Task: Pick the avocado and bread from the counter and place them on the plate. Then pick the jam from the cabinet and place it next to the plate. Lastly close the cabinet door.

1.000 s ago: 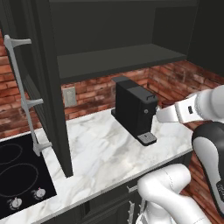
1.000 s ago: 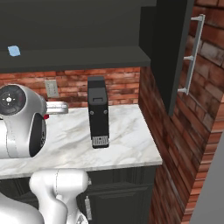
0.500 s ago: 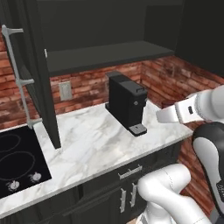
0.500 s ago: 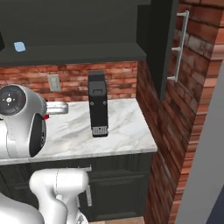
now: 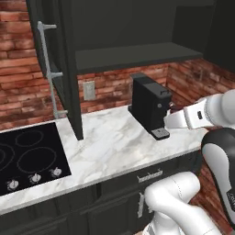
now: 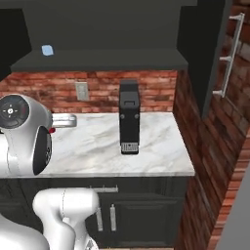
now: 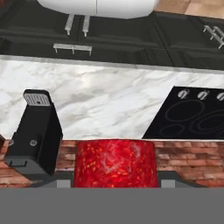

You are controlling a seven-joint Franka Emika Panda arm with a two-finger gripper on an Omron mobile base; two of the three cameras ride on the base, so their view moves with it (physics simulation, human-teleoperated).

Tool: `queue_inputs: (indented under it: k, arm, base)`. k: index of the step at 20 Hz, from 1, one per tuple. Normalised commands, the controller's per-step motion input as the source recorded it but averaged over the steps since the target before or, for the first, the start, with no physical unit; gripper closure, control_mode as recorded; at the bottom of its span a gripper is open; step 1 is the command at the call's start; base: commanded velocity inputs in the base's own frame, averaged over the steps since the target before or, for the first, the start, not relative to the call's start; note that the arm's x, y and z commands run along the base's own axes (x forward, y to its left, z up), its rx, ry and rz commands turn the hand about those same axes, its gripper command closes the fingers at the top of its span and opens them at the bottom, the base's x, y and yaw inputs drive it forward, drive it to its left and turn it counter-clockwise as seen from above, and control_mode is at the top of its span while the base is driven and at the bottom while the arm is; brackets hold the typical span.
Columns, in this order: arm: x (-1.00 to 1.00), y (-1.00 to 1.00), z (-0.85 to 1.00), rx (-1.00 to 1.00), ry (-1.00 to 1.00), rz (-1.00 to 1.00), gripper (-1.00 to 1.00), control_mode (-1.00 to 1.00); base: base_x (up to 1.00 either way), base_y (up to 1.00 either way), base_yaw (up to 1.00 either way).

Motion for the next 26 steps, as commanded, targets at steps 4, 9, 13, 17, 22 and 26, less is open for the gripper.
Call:
queue_inputs:
  k: [4,9,13,17,22,26]
  arm:
    - [0.0,0.0,0.0,0.0,0.0,0.0,1.0,1.0]
    - [0.0,0.0,0.0,0.0,0.0,0.0,1.0,1.0]
    - [0.0,0.0,0.0,0.0,0.0,0.0,1.0,1.0]
    - [0.0,0.0,0.0,0.0,0.0,0.0,1.0,1.0]
    - [0.0,0.0,0.0,0.0,0.0,0.0,1.0,1.0]
    - [0.0,0.0,0.0,0.0,0.0,0.0,1.0,1.0]
  base:
    - [-0.01,0.29,0.42]
    - [-0.09,0.24,0.4]
    - [-0.23,0.19,0.36]
    - [-0.42,0.17,0.29]
    - [-0.52,0.2,0.23]
    - [-0.29,0.37,0.24]
